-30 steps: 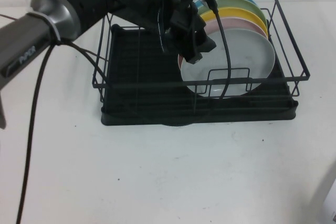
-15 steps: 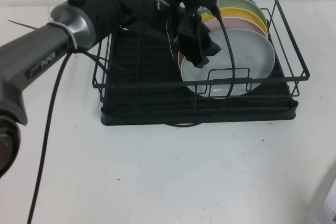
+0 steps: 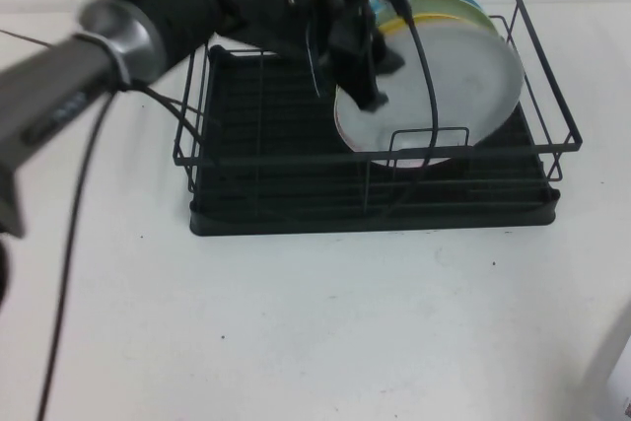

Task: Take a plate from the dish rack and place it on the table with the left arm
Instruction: Grasp the plate from the shelf, then place the plate from the table

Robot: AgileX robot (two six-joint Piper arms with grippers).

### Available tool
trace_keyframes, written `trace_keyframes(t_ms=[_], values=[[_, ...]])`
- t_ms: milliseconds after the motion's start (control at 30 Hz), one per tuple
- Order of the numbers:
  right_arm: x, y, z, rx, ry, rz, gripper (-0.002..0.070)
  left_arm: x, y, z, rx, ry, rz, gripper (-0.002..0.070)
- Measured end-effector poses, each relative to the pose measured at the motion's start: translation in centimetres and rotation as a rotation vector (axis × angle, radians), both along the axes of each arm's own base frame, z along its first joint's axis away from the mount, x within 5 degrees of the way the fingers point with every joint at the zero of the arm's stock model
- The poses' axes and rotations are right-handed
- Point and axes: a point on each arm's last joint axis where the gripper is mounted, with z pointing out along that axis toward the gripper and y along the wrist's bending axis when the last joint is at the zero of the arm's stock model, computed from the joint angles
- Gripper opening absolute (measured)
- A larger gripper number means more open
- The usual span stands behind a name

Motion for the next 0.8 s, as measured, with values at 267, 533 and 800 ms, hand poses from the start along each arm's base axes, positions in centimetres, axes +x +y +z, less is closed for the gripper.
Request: trace_keyframes(t_ms=[267,533,800], values=[[0.0,0.0,0.0,0.000,0.000,0.000,-0.0018,-5.4,3.2,10.0,-0.119,-0.050,0.052,0.0085],[0.0,0.0,0.0,0.000,0.000,0.000,-0.0018,-9.4,7.5,11.9,-0.132,0.391,0.300,0.0085],[0.0,0.0,0.0,0.000,0.000,0.000,-0.0018,-9.6,11.2,4.3,-0.337,0.913,0.241,0.0085]])
